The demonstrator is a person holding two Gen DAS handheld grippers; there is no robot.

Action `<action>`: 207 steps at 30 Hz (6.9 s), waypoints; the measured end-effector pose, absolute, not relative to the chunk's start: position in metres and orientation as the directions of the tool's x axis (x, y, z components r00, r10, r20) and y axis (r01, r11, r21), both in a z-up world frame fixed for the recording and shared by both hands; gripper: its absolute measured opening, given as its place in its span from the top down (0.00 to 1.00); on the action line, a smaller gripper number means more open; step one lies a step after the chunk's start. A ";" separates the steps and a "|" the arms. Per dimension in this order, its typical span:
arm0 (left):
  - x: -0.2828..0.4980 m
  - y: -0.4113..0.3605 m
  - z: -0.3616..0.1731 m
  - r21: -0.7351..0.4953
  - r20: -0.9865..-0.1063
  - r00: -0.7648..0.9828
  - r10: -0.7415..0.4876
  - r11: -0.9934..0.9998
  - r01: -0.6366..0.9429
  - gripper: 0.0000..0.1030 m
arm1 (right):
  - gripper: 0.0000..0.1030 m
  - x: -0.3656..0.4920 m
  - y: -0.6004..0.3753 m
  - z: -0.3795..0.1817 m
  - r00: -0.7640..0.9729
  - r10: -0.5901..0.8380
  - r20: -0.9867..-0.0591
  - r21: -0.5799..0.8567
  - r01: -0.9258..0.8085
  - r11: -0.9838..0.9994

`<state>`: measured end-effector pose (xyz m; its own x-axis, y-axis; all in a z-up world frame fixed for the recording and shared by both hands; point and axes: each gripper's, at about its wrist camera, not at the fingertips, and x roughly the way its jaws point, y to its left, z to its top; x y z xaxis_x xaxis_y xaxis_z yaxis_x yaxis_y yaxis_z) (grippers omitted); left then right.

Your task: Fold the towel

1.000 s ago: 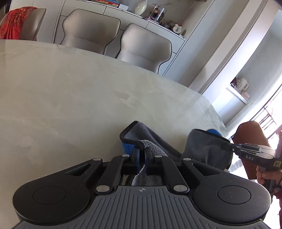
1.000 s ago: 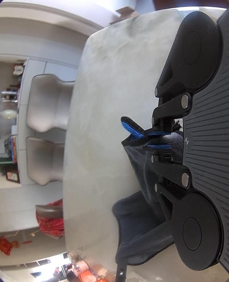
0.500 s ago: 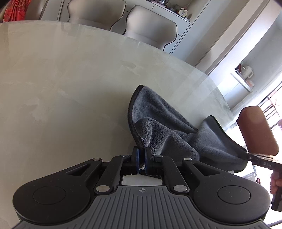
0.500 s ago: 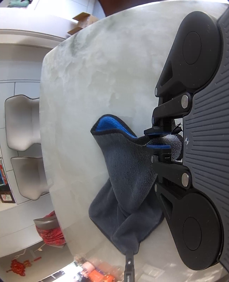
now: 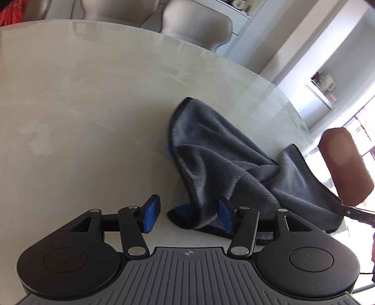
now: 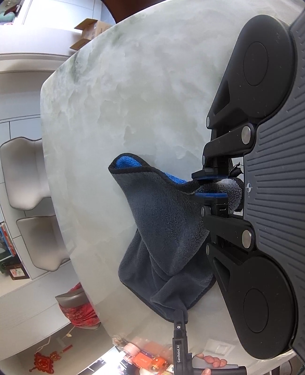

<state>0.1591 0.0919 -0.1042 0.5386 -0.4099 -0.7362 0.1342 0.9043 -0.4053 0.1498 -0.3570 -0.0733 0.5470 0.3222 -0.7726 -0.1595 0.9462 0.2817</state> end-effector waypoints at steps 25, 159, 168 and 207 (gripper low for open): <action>0.222 0.129 0.025 -0.529 -0.528 0.700 -0.481 0.831 0.172 0.98 | 0.89 0.228 -0.372 0.057 0.751 0.487 -0.446 0.381 -0.333 0.863; 0.132 0.046 -0.089 -0.206 -0.777 0.528 -0.341 0.932 0.299 0.38 | 0.46 0.210 -0.274 -0.107 0.658 0.375 -0.653 0.125 -0.394 0.911; 0.167 0.039 -0.104 -0.198 -0.779 0.538 -0.321 0.941 0.275 0.37 | 0.45 0.239 -0.270 -0.125 0.631 0.402 -0.663 0.171 -0.396 0.902; 0.082 0.034 -0.102 -0.283 -0.786 0.447 -0.427 0.891 0.354 0.32 | 0.38 0.125 -0.269 -0.122 0.552 0.441 -0.708 0.243 -0.396 0.885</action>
